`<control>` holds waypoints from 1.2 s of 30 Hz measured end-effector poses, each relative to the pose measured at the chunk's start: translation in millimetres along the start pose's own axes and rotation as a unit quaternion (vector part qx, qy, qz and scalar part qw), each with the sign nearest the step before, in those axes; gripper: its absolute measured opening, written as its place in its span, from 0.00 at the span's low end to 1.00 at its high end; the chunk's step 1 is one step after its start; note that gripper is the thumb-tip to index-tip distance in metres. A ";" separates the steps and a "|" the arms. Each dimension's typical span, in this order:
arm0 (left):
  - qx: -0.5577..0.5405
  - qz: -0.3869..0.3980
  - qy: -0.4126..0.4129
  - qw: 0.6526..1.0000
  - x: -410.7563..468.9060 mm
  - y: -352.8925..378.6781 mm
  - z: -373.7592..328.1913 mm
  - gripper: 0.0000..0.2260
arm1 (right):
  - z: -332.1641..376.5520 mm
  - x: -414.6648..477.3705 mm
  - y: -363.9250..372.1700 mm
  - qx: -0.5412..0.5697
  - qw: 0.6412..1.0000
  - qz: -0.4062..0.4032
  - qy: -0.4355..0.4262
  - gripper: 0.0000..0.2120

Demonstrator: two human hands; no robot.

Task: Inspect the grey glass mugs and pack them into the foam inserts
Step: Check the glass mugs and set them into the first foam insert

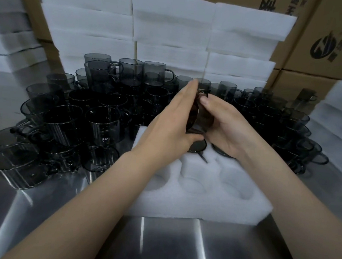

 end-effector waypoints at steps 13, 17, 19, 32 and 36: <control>0.030 0.008 0.055 0.998 -2.0 -1.3 -11.7 0.41 | 6.9 -1.2 1.8 -0.044 0.995 -0.059 -0.059 0.06; 0.088 0.045 0.069 0.993 -1.7 4.3 -17.3 0.42 | 6.9 1.1 1.0 -0.136 0.981 -0.121 -0.070 0.15; 0.101 0.044 0.063 0.992 -2.5 5.0 -18.6 0.42 | 6.1 1.7 0.7 -0.166 0.975 -0.131 -0.069 0.17; -0.028 -0.052 0.006 0.998 -7.4 -6.7 -11.9 0.40 | 8.3 -3.3 13.1 0.021 0.998 0.050 -0.019 0.10; -0.101 -0.078 -0.015 0.992 -7.2 -10.6 -8.6 0.36 | 8.7 -7.0 17.7 0.055 0.990 0.126 0.008 0.17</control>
Point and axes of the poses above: each hand's wrist, its own x-axis towards the middle knuckle, its own y-axis out of the palm, z = x × y, the point moved 4 cm from there along x, towards the middle knuckle, and after that the axes turned 9 degrees about z, right-handed, at the moved point
